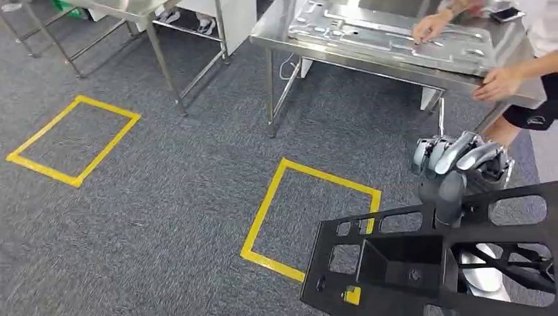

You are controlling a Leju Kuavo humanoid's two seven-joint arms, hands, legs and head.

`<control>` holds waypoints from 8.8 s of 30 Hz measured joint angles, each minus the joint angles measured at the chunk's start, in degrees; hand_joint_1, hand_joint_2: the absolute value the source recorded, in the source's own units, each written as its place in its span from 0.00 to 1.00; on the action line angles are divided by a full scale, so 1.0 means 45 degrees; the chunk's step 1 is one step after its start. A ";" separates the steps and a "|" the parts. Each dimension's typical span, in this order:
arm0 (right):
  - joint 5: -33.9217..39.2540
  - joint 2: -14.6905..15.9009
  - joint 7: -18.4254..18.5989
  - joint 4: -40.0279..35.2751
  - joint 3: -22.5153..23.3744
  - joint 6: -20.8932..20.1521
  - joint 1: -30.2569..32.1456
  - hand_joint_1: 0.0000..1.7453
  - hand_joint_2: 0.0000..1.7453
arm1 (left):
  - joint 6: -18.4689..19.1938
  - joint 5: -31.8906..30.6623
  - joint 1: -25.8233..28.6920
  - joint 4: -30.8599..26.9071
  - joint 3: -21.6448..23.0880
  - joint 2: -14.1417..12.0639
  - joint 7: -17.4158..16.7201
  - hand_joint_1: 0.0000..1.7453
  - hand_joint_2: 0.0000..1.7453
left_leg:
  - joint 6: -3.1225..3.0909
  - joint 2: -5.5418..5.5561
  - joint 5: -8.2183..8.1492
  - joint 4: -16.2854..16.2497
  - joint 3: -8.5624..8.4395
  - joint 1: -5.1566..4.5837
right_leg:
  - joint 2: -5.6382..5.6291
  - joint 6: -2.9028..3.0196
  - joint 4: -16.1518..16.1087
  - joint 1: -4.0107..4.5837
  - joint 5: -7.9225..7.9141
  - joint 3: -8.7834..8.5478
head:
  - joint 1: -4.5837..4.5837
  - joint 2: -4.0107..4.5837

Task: Take the parts from the cabinet and place them on the table.

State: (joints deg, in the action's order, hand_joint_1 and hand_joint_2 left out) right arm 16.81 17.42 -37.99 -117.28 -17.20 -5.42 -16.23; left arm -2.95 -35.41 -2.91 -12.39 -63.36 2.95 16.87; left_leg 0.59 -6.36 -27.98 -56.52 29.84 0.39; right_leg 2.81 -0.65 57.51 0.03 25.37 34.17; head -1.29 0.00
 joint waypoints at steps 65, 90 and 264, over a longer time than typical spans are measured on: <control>-0.2671 -0.1569 0.0733 0.0010 -0.0452 0.0782 0.0195 1.00 1.00 | 0.0641 -0.0529 -0.0372 0.0005 0.0087 0.0034 -0.0680 0.00 1.00 | 0.0155 0.1338 -0.0653 -0.1633 0.1116 0.0071 | -0.0636 0.0338 -0.0107 -0.0167 0.0029 -0.0228 | 0.0063 0.0000; -0.3550 -0.1807 0.0972 0.0029 -0.0802 0.1219 -0.0214 1.00 1.00 | 0.0651 -0.0515 -0.0307 0.0005 0.0068 -0.0015 -0.0787 0.00 1.00 | -0.0245 0.2482 0.0527 -0.0136 0.0646 0.0034 | -0.1302 -0.0099 -0.0036 -0.0173 0.0161 -0.0313 | -0.0015 0.0000; -0.1472 0.0690 -0.0418 -0.0515 -0.0413 0.2365 0.1724 1.00 1.00 | 0.0049 -0.1646 -0.0005 0.0010 -0.0243 -0.0010 -0.1059 0.00 1.00 | -0.0532 0.1464 0.0335 -0.0082 0.0391 0.0028 | -0.0626 -0.0347 0.1410 -0.0138 0.1200 0.0254 | 0.0097 0.0000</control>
State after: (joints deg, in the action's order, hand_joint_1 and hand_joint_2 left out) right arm 10.18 20.52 -39.87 -119.60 -19.06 5.22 -8.47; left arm -2.73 -42.82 -2.93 -12.35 -64.46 2.91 12.11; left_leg -1.81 0.23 -26.47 -56.89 31.59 0.51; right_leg -0.01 -2.21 63.86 -0.59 30.77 35.31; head -0.85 0.00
